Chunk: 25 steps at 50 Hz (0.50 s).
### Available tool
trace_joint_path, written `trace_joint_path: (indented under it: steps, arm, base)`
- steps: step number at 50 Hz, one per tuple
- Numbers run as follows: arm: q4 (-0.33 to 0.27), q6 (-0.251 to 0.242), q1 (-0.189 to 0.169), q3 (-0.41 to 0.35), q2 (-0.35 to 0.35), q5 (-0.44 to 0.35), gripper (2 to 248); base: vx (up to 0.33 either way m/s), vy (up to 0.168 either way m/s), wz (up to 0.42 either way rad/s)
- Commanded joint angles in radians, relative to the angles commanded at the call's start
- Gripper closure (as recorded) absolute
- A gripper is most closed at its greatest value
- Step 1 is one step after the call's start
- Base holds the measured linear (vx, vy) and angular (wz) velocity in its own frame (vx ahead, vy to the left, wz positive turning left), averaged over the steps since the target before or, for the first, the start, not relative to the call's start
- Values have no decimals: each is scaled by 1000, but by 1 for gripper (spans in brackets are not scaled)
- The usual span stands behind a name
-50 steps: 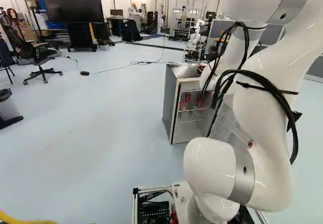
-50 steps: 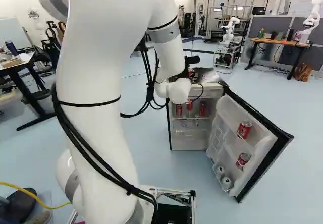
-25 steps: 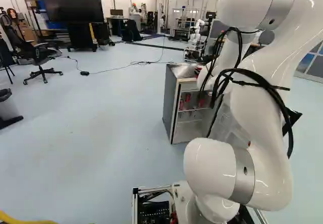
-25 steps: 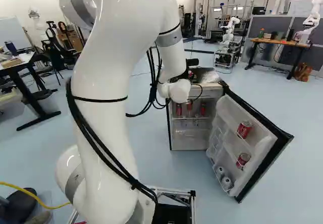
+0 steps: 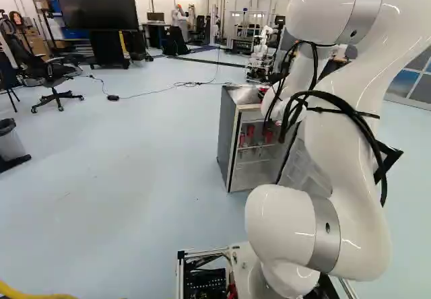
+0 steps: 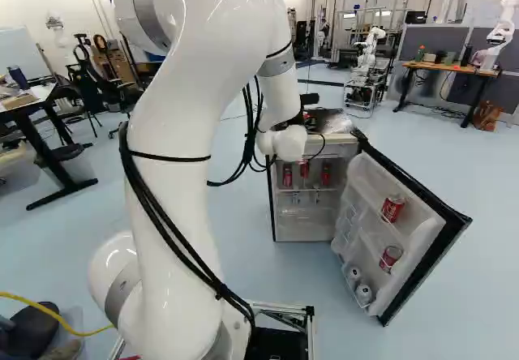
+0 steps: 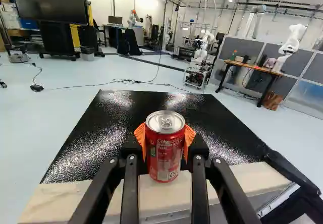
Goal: Grab a drink from the fridge
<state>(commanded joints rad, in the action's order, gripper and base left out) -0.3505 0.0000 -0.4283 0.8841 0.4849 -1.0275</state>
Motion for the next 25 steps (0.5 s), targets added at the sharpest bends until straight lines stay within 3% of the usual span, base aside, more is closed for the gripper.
trace_joint_path:
  steps: [11, 12, 17, 18, 22, 23, 25]
  arm:
    - [0, 0, 0, 0, 0, 0, 155]
    - [0, 0, 0, 0, 0, 0, 137]
    - [0, 0, 0, 0, 0, 0, 137]
    - [0, 0, 0, 0, 0, 0, 104]
    - [0, 0, 0, 0, 0, 0, 104]
    - [0, 0, 0, 0, 0, 0, 70]
    - [0, 0, 0, 0, 0, 0, 70]
  base:
    - [0, 0, 0]
    - [0, 0, 0]
    - [0, 0, 0]
    - [0, 0, 0]
    - [0, 0, 0]
    - [0, 0, 0]
    - [0, 0, 0]
